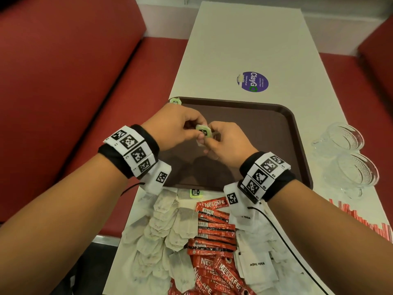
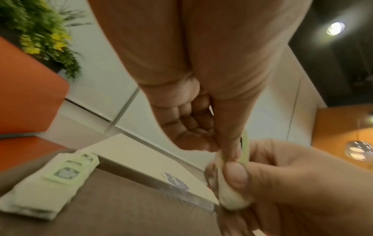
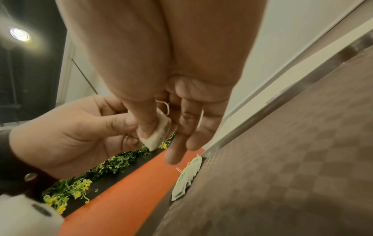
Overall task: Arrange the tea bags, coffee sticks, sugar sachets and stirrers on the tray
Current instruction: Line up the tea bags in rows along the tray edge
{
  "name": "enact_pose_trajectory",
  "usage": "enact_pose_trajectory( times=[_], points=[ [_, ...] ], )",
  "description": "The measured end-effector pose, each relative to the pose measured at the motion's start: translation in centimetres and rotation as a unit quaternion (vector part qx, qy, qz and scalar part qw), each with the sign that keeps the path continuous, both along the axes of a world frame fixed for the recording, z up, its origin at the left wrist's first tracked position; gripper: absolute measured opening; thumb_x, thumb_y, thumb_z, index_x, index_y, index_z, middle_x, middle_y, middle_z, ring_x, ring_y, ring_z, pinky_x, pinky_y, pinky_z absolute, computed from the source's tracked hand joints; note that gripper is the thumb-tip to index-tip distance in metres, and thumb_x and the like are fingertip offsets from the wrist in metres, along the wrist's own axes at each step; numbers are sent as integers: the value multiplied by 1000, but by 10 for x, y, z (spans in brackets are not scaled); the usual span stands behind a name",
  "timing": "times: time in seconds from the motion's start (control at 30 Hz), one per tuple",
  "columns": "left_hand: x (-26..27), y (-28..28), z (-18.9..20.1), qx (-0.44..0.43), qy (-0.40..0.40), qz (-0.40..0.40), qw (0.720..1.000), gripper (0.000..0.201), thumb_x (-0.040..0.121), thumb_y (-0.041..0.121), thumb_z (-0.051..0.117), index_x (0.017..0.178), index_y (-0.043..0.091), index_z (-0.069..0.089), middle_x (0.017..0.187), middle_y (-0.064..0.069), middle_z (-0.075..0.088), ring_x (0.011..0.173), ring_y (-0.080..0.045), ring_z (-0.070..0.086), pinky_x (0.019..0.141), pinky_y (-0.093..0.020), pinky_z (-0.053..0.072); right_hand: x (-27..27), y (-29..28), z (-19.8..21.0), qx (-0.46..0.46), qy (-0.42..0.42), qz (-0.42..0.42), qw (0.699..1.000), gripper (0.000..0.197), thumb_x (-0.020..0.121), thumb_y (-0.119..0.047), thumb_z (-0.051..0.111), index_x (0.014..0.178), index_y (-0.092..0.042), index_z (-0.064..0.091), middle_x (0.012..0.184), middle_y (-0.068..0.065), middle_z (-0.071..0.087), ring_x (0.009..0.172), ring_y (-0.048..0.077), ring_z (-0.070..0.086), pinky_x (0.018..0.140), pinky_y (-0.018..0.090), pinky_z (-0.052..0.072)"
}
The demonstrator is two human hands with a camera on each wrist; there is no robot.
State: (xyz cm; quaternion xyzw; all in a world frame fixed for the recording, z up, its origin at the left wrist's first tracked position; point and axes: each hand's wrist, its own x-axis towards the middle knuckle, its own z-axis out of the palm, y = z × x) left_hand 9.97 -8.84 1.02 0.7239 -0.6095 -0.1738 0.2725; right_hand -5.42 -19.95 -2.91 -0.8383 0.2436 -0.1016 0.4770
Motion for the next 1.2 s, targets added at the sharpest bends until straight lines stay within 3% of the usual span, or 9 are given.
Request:
enact_pose_trajectory(
  times=[0.13, 0.23, 0.33, 0.43, 0.6, 0.8, 0.93, 1.07, 1.2],
  points=[
    [28, 3, 9, 7, 5, 57, 998, 9, 86, 27, 75, 92, 33, 73, 86, 11, 72, 83, -6, 66, 79, -25, 51, -5, 6, 1, -51, 7, 22, 998, 25, 89, -31, 74, 110, -24, 63, 88, -10, 69, 75, 3, 63, 76, 27, 52],
    [57, 2, 8, 55, -38, 120, 991, 12, 86, 29, 75, 97, 27, 74, 82, 8, 71, 81, -14, 67, 82, -35, 55, -15, 15, 3, -56, 76, 88, 992, 26, 89, -30, 74, 113, -24, 66, 90, -11, 67, 76, 2, 61, 75, 23, 50],
    [80, 2, -3, 178, -113, 132, 969, 22, 85, 33, 75, 104, 22, 73, 73, 14, 64, 78, -14, 63, 81, -30, 52, -24, 30, 1, -85, 147, 177, 969, 23, 91, -35, 70, 114, -28, 69, 89, -13, 66, 82, 4, 62, 79, 23, 51],
    [86, -4, -19, 277, -114, 104, 948, 26, 85, 32, 76, 108, 21, 73, 68, 7, 67, 76, -16, 65, 75, -27, 49, -28, 46, -4, -146, 185, 252, 938, 23, 95, -31, 64, 116, -29, 72, 86, -15, 65, 80, 7, 59, 79, 27, 50],
    [94, -22, -42, 253, -129, 169, 944, 31, 81, 36, 80, 108, 23, 74, 94, 4, 67, 90, -17, 59, 79, -30, 49, -27, 58, -6, -217, 222, 305, 900, 30, 99, -29, 54, 125, -30, 70, 114, -5, 74, 99, 19, 66, 86, 33, 53],
    [99, -34, -48, 261, -142, 218, 930, 30, 74, 39, 84, 93, 20, 71, 89, 3, 67, 87, -17, 59, 61, -28, 41, -24, 64, -8, -252, 296, 347, 853, 34, 102, -33, 49, 131, -24, 64, 115, 6, 70, 103, 29, 64, 89, 41, 54],
    [90, -40, -52, 233, -165, 214, 934, 38, 75, 46, 81, 94, 20, 61, 88, 1, 63, 87, -21, 58, 65, -31, 42, -23, 64, -8, -240, 301, 356, 852, 31, 101, -32, 50, 127, -30, 68, 115, 2, 71, 99, 28, 65, 88, 40, 55],
    [80, -50, -55, 288, -210, 181, 917, 46, 77, 56, 73, 92, 13, 66, 88, -3, 65, 87, -24, 63, 69, -35, 52, -21, 65, -8, -229, 277, 352, 865, 27, 97, -29, 54, 116, -35, 74, 109, -8, 74, 95, 22, 67, 85, 38, 56],
    [79, -51, -53, 305, -220, 182, 909, 41, 77, 53, 73, 88, 13, 69, 84, -4, 68, 77, -23, 63, 66, -34, 55, -20, 67, -10, -286, 256, 324, 865, 29, 96, -31, 56, 121, -36, 70, 112, -2, 73, 98, 26, 66, 82, 36, 55]
  ],
)
